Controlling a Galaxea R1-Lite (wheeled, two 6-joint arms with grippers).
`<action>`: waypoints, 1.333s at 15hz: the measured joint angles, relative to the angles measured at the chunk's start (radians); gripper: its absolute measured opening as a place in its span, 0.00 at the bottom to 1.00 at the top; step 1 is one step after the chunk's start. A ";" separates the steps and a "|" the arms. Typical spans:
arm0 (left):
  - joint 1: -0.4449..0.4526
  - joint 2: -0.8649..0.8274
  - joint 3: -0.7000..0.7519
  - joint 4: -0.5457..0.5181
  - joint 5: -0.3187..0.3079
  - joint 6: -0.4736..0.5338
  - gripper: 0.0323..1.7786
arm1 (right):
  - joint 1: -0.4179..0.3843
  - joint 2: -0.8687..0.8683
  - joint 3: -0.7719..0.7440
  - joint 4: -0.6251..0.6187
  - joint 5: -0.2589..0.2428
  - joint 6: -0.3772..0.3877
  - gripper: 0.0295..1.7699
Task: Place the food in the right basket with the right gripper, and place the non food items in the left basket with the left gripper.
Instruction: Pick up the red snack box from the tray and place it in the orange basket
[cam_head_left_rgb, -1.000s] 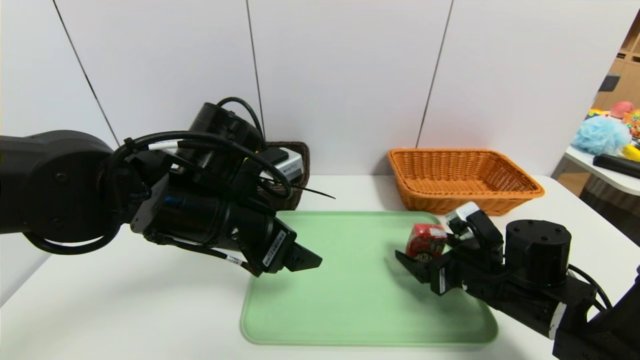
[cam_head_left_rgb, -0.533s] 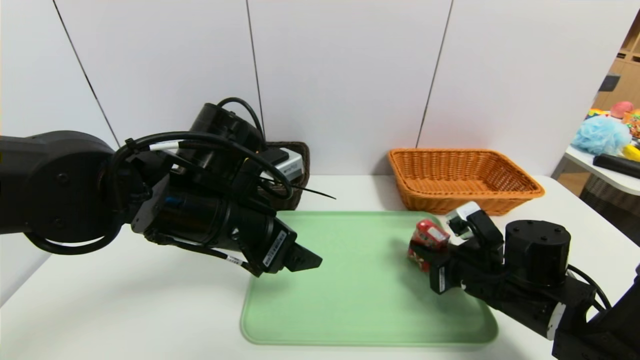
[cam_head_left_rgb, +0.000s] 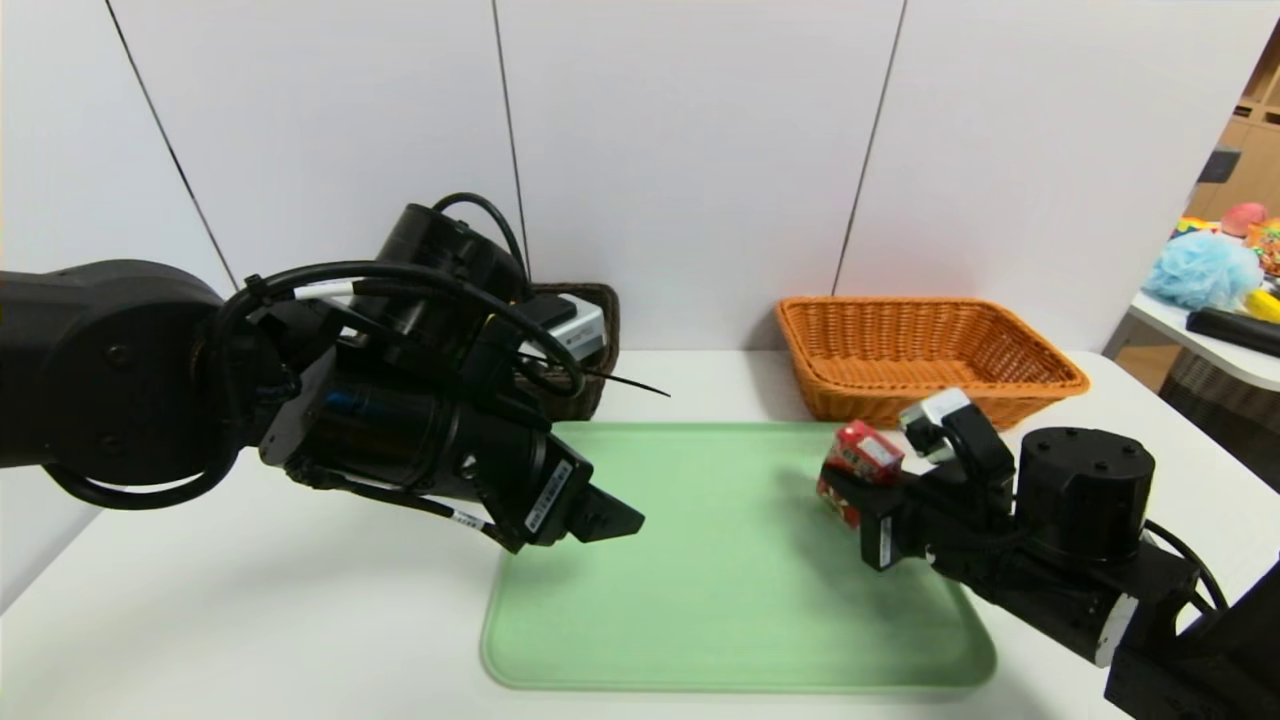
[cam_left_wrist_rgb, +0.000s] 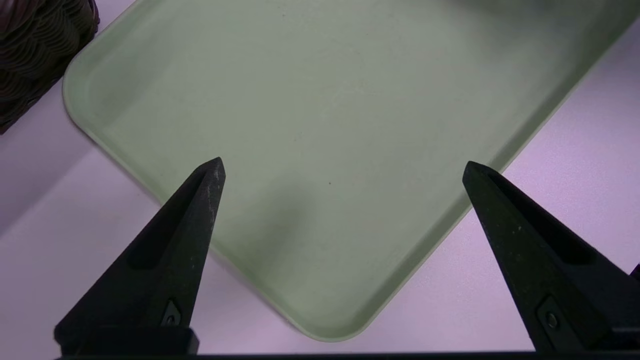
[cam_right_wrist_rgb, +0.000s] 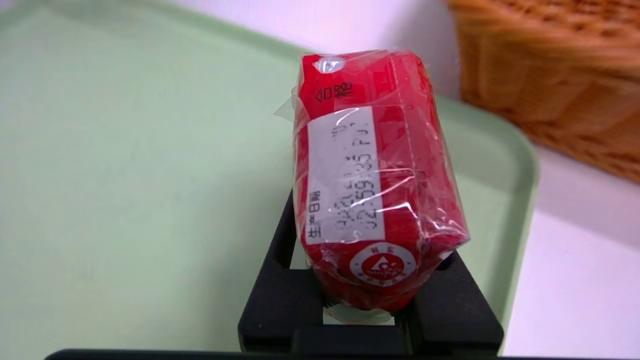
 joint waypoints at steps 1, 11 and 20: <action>0.000 -0.003 0.000 0.000 0.000 0.000 0.95 | -0.005 -0.016 -0.013 0.007 0.000 0.012 0.20; -0.001 -0.029 0.001 0.001 -0.001 0.000 0.95 | -0.148 -0.183 -0.304 0.341 0.003 0.027 0.20; 0.001 -0.037 0.004 0.001 -0.001 0.000 0.95 | -0.253 -0.010 -0.597 0.427 -0.001 0.025 0.20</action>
